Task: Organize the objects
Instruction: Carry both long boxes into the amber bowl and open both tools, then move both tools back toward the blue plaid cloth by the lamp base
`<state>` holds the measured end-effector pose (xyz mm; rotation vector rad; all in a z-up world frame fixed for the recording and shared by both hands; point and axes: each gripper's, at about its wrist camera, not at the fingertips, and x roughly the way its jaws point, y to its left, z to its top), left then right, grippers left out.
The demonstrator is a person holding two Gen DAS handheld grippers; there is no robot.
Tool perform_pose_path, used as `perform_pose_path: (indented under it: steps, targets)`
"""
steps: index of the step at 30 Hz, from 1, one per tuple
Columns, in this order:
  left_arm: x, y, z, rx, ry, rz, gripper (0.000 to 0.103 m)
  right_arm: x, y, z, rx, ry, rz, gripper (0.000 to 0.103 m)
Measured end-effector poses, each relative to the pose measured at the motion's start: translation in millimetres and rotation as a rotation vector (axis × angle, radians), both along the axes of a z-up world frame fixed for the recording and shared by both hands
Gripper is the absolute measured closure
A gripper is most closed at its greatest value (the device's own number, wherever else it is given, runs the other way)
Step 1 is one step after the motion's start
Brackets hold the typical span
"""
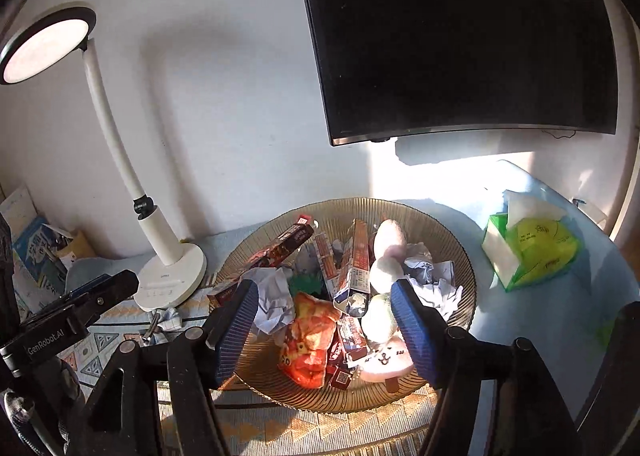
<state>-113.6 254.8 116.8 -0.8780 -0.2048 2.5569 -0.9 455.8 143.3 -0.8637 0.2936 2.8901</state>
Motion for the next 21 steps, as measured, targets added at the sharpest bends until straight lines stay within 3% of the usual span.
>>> perform_pose_path:
  steps: [4,7,10,13,16,21]
  targets:
    - [20,-55,19,0.017,0.025,0.093,0.022,9,-20,-5,-0.056,-0.002,0.048,0.018]
    - [38,-99,20,0.027,0.019,0.160,0.012,14,-42,-28,-0.089,-0.039,0.098,0.015]
    - [55,-134,-7,-0.009,-0.024,0.245,0.008,14,-67,-63,-0.102,-0.110,0.155,0.015]
    - [62,-164,-44,-0.016,-0.123,0.303,0.008,10,-84,-91,-0.107,-0.167,0.181,0.015]
    - [63,-191,-77,0.020,-0.219,0.355,0.008,6,-93,-105,-0.075,-0.185,0.181,0.015]
    - [58,-200,-101,0.026,-0.274,0.394,0.008,3,-101,-114,-0.028,-0.195,0.152,0.015]
